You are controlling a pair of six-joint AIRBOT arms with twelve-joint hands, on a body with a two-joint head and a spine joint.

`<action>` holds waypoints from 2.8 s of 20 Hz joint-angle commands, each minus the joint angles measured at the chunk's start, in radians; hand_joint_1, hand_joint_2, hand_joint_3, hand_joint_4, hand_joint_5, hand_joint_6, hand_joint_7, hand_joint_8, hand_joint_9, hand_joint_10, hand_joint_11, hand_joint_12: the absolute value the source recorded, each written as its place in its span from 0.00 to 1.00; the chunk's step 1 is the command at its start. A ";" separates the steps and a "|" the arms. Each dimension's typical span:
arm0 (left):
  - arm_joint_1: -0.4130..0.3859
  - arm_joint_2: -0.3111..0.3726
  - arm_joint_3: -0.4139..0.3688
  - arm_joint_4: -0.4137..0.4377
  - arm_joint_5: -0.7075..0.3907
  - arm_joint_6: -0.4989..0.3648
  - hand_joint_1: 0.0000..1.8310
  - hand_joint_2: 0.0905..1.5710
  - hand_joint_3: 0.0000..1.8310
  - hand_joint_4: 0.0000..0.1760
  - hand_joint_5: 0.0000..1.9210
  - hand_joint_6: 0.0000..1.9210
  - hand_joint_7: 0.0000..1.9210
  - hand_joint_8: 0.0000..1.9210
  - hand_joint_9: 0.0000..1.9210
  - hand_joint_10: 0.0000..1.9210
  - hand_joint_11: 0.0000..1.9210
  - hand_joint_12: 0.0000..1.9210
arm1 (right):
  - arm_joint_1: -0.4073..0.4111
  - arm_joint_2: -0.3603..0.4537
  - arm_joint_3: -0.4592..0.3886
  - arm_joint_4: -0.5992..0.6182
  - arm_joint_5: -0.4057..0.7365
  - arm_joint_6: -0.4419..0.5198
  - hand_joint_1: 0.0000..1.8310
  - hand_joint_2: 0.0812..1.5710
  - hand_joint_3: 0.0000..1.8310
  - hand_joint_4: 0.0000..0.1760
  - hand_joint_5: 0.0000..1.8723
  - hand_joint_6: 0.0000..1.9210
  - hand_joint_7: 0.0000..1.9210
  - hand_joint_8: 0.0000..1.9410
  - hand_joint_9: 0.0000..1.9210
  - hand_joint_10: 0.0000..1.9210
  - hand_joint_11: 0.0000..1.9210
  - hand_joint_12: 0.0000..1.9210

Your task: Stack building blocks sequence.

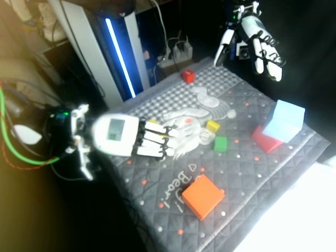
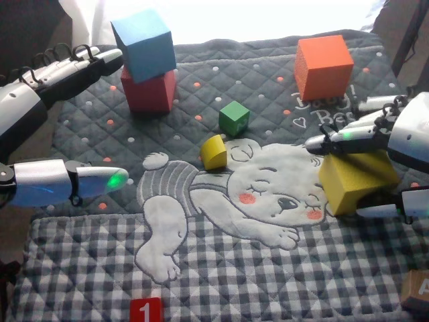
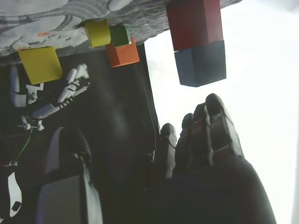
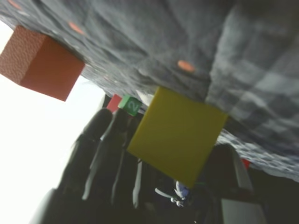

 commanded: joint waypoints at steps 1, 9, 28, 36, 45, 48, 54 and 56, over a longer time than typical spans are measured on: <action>-0.004 -0.003 0.005 0.003 -0.121 -0.009 0.40 0.58 0.00 0.56 0.09 0.00 0.04 0.00 0.05 0.00 0.00 0.26 | 0.016 0.005 0.006 0.026 0.103 -0.006 0.75 0.71 0.00 0.00 0.48 0.46 0.48 0.58 0.46 0.71 0.38 0.82; -0.002 -0.008 0.010 0.000 -0.122 -0.013 0.40 0.59 0.00 0.62 0.08 0.00 0.04 0.00 0.04 0.00 0.00 0.26 | 0.204 -0.003 0.061 0.105 0.141 -0.112 0.73 0.69 0.00 0.00 0.47 0.58 0.53 0.44 0.51 0.57 0.45 0.65; -0.013 -0.029 0.035 0.021 -0.091 -0.041 0.41 0.58 0.00 0.60 0.09 0.00 0.05 0.00 0.03 0.00 0.00 0.22 | 0.464 -0.233 0.382 0.156 -0.222 -0.165 0.69 0.65 0.00 0.00 0.57 0.40 0.63 0.39 0.62 0.60 0.57 0.87; -0.015 -0.033 0.041 0.024 -0.090 -0.052 0.39 0.59 0.00 0.56 0.10 0.00 0.05 0.00 0.03 0.00 0.00 0.19 | 0.459 -0.247 0.391 0.150 -0.250 -0.165 0.69 0.69 0.00 0.00 0.46 0.52 0.58 0.48 0.61 0.38 0.50 0.71; -0.014 -0.041 0.056 0.024 -0.082 -0.075 0.38 0.61 0.00 0.53 0.13 0.00 0.08 0.00 0.06 0.00 0.00 0.27 | 0.457 -0.247 0.382 0.150 -0.249 -0.165 0.44 0.65 0.00 0.40 0.03 0.00 0.16 0.00 0.20 0.00 0.01 0.60; -0.015 -0.044 0.060 0.024 -0.082 -0.079 0.39 0.61 0.00 0.59 0.13 0.00 0.08 0.00 0.06 0.00 0.00 0.26 | 0.457 -0.246 0.372 0.150 -0.247 -0.165 0.44 0.65 0.00 0.46 0.00 0.00 0.10 0.00 0.12 0.00 0.00 0.43; -0.020 -0.031 0.065 0.016 -0.139 -0.079 0.40 0.64 0.00 0.22 0.13 0.00 0.07 0.00 0.05 0.00 0.00 0.15 | 0.447 -0.168 0.264 0.152 -0.070 -0.165 0.37 0.61 0.00 0.94 0.00 0.00 0.00 0.00 0.03 0.00 0.00 0.42; -0.021 -0.018 0.058 0.014 -0.197 -0.079 0.39 0.64 0.00 0.28 0.12 0.00 0.07 0.00 0.04 0.00 0.00 0.12 | 0.401 -0.101 0.188 0.197 0.070 -0.165 0.36 0.59 0.00 0.97 0.00 0.00 0.00 0.00 0.04 0.01 0.00 0.35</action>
